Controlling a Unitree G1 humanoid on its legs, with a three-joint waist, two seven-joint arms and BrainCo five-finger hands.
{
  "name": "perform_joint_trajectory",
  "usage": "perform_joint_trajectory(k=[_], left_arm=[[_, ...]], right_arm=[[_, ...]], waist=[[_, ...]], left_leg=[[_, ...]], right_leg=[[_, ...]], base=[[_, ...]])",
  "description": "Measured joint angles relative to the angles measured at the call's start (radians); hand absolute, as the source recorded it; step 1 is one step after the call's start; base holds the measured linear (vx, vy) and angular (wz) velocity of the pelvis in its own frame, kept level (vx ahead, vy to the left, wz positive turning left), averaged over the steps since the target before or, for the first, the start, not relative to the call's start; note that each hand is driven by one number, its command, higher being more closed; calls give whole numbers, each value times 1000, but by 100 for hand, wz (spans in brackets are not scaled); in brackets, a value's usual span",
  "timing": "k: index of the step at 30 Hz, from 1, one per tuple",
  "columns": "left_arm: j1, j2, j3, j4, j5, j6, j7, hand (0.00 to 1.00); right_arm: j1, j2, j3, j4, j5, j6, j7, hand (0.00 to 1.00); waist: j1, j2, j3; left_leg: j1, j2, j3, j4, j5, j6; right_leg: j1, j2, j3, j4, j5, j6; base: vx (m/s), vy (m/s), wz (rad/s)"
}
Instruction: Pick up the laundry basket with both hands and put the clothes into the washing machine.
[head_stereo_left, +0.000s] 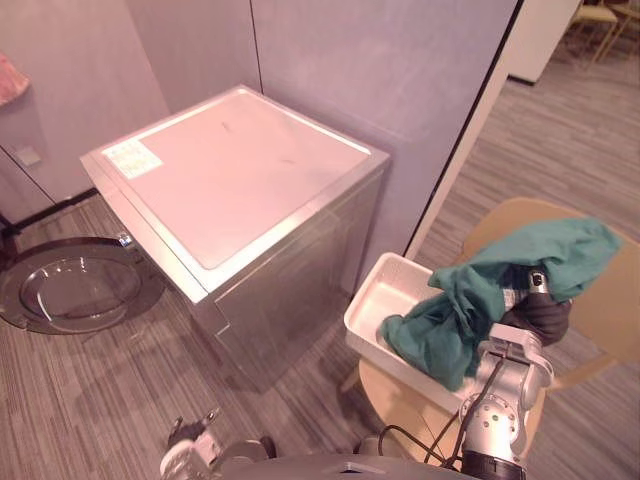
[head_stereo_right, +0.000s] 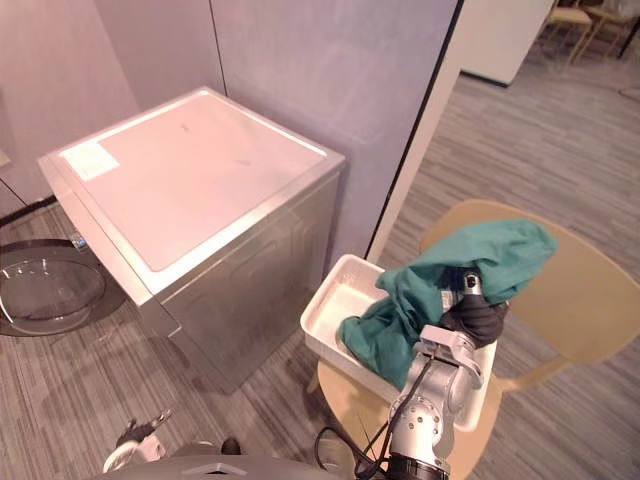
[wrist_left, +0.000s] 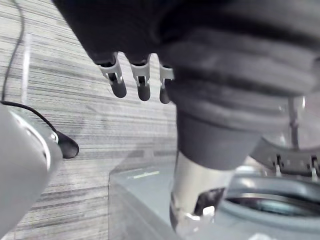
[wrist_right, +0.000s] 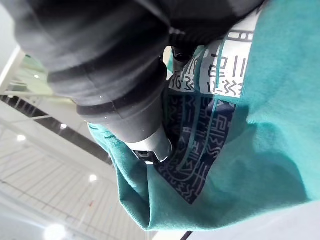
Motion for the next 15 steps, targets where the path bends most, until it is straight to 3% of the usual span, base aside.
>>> perform_joint_trajectory(k=[2,6,7,10,12,15], left_arm=[[3,15,130,-6,-73,10,19,0],[-1,53,215,-128,-177,11,28,0],[-13,88,228,-279,-212,8,49,0],[-45,155,211,-569,-233,-31,111,0],[-63,193,139,-886,-219,-87,165,0],[-106,248,36,-1034,-172,-132,195,0]], right_arm=[[-4,0,-31,1,0,-9,-2,100],[-39,-2,-56,5,0,-20,-10,100],[-63,-3,-67,6,-1,-22,-19,100],[-96,-9,-85,7,-3,-25,-35,100],[-112,-26,-87,6,-15,-34,-45,100],[-134,-48,-87,5,-41,-40,-58,100]], waist=[[7,1,-24],[14,7,-33],[23,11,-38],[27,13,-44],[27,17,-53],[22,32,-55]], left_leg=[[42,-2,-16,-33,15,-1],[76,2,-36,-45,19,-2],[91,6,-39,-46,19,-2],[106,6,-46,-46,19,-2],[108,4,-46,-59,20,2],[121,-3,-41,-77,28,5]], right_leg=[[42,1,-20,-30,3,2],[91,12,-26,-63,12,4],[115,19,-29,-84,20,1],[144,29,-29,-111,36,2],[153,28,-24,-129,42,-3],[162,25,-16,-142,52,-4]], base=[[107,-13,18],[22,-11,7],[0,0,0],[-49,5,-2],[-94,29,-5],[-66,45,-5]])
